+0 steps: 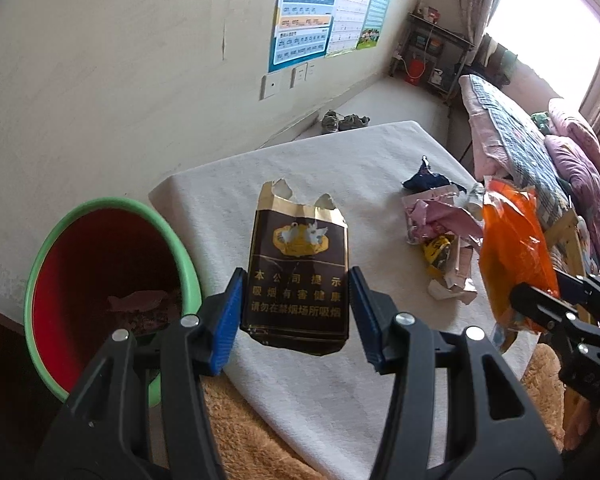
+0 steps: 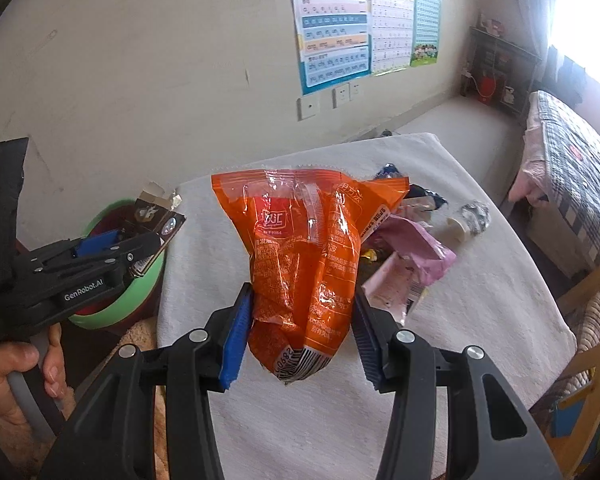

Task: Collect trash
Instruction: 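Drop the cigarette box into the bucket with the left gripper while the right gripper drops the orange bag in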

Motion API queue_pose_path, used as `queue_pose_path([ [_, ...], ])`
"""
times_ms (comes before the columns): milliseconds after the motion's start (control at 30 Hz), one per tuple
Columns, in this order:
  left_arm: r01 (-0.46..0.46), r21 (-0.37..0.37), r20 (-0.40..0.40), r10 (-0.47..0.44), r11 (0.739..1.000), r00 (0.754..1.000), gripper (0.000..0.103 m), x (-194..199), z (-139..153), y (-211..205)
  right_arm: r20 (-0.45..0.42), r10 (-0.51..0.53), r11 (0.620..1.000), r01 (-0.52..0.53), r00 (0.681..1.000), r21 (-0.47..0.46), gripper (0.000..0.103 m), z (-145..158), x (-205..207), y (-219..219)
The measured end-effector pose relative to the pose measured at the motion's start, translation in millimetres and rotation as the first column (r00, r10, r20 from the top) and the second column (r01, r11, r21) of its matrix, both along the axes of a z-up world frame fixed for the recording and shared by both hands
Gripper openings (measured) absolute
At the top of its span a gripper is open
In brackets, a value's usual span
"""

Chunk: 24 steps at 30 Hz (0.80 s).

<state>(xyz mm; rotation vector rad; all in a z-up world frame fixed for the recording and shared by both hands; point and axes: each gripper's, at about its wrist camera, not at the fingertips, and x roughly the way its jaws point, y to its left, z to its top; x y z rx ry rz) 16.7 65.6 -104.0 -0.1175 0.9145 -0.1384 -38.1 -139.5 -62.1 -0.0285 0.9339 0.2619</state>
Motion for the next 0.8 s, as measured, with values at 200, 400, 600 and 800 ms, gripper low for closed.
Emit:
queue_pose_path([
  [200,-0.031,0.001,-0.009,0.031,1.000,0.999,0.049,-0.5,-4.9,12.3,0.007,0.031,0.999,-0.031,1.000,-0.011,0.046,0.8,3.4,11.3],
  [400,-0.063,0.006,0.004,0.063,0.998,0.998,0.049,-3.0,-1.5,25.3,0.019,0.055,0.998,-0.055,0.998,-0.007,0.046,5.6,12.3,24.7],
  [600,-0.112,0.011,0.019,0.112,0.994,0.994,0.049,-5.9,2.2,45.2,0.038,0.090,0.996,-0.090,0.995,-0.008,0.046,12.8,21.0,43.1],
  [800,-0.193,0.017,0.043,0.193,0.981,0.980,0.049,-10.3,9.1,74.9,0.064,0.115,0.993,-0.114,0.991,-0.011,0.047,21.7,30.8,61.7],
])
